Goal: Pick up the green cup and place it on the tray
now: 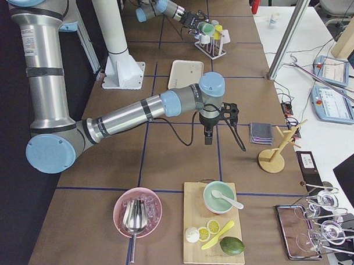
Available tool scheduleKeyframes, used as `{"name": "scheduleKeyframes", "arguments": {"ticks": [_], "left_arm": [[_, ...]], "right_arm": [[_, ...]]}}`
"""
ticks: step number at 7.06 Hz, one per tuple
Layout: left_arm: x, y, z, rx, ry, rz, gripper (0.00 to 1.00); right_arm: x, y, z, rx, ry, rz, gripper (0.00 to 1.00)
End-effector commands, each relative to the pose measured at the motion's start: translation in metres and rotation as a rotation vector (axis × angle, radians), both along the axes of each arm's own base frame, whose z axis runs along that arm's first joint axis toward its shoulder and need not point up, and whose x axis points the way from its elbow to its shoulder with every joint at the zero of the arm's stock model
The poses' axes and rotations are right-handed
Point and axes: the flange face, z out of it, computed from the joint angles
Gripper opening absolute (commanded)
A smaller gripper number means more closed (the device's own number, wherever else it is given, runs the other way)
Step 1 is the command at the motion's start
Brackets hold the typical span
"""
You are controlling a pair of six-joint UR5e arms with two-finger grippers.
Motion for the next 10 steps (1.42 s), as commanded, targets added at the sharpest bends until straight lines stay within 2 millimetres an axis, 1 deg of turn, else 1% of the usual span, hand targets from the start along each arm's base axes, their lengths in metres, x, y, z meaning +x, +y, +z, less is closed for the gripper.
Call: {"name": "scheduleKeyframes", "arguments": {"ticks": [1,2,3,4,5,6,7,8,9,10], "left_arm": [[0.044,0.010,0.026,0.008,0.477,0.001,0.63],[0.048,0.024,0.026,0.022,0.590,0.027,0.63],[0.066,0.043,0.031,-0.031,0.695,0.049,0.63],[0.080,0.048,0.043,-0.073,0.795,0.052,0.62],[0.100,0.047,0.067,-0.072,0.828,0.059,0.55],[0.112,0.054,0.080,-0.071,0.845,0.070,0.58],[0.119,0.052,0.092,-0.075,0.831,0.067,0.59],[0.128,0.057,0.095,-0.080,0.829,0.075,0.60],[0.143,0.059,0.113,-0.094,0.789,0.076,0.61],[0.147,0.062,0.115,-0.098,0.785,0.081,0.63]], "right_arm": [[0.000,-0.001,-0.001,0.004,0.002,0.000,1.00],[0.000,0.000,0.000,0.001,0.002,0.000,1.00],[0.000,0.000,-0.001,0.004,0.000,-0.001,1.00],[0.000,-0.002,-0.004,0.010,-0.001,-0.001,1.00],[0.000,-0.002,-0.004,0.011,-0.001,-0.001,1.00],[0.000,-0.002,-0.005,0.013,-0.001,-0.001,1.00],[0.000,-0.002,-0.006,0.016,-0.002,-0.001,1.00],[0.000,-0.002,-0.007,0.019,-0.002,-0.001,1.00],[0.000,-0.002,-0.007,0.019,-0.002,-0.001,1.00],[0.000,-0.002,-0.007,0.019,-0.002,-0.001,1.00]]}}
